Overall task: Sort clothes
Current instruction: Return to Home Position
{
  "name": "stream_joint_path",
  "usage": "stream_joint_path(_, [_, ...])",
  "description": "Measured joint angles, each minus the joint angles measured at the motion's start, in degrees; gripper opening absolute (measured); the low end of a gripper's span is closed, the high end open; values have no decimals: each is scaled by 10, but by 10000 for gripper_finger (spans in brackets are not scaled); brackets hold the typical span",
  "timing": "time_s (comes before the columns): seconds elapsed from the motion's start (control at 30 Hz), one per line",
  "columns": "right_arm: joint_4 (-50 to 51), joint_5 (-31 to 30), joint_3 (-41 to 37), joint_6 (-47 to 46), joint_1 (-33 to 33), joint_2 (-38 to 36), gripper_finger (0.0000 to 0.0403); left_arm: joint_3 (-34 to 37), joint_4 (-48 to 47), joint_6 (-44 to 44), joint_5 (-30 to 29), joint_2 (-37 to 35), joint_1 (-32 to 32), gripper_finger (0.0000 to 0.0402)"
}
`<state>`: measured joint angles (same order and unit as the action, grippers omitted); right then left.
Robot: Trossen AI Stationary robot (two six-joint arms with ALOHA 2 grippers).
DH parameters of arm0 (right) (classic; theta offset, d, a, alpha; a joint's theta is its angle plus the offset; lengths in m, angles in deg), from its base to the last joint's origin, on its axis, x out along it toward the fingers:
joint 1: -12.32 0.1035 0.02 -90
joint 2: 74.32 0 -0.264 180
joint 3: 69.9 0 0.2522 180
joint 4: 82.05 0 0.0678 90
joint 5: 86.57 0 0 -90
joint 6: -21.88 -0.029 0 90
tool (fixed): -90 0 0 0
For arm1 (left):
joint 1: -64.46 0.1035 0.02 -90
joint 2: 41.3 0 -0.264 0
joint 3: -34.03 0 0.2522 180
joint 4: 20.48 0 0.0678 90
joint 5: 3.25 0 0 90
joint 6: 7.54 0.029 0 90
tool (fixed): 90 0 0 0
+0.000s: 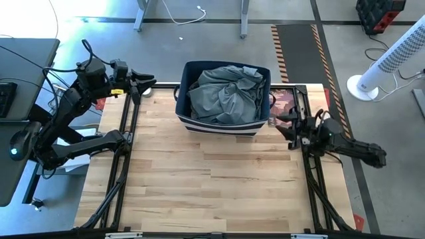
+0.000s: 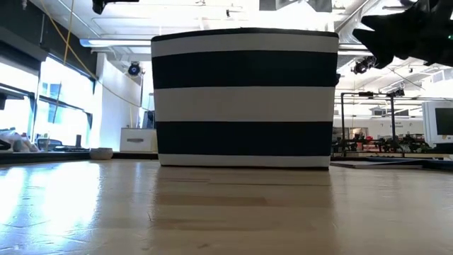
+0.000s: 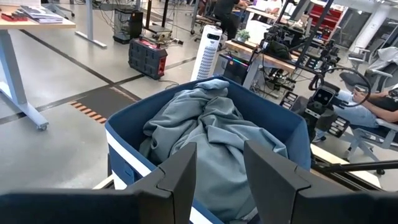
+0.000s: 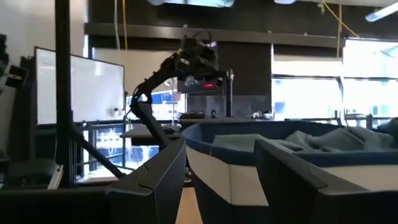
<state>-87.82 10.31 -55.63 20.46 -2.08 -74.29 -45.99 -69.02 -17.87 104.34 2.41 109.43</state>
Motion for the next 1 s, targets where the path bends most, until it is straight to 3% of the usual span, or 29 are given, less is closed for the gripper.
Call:
stream_joint_path(0.13, [14,-46,0,45,46,0,188,0,0,0,0,0,0,131])
stream_joint_path(0.23, [35,-48,0,105,74,0,188,0,0,0,0,0,0,131])
stream_joint_path(0.4, [80,-45,0,115,109,0,188,0,0,0,0,0,0,131])
stream_joint_path(0.77, [184,-43,0,119,114,7,188,0,0,0,0,0,0,131])
stream_joint_path(1.0, [187,-44,1,120,114,10,188,0,0,0,0,0,0,131])
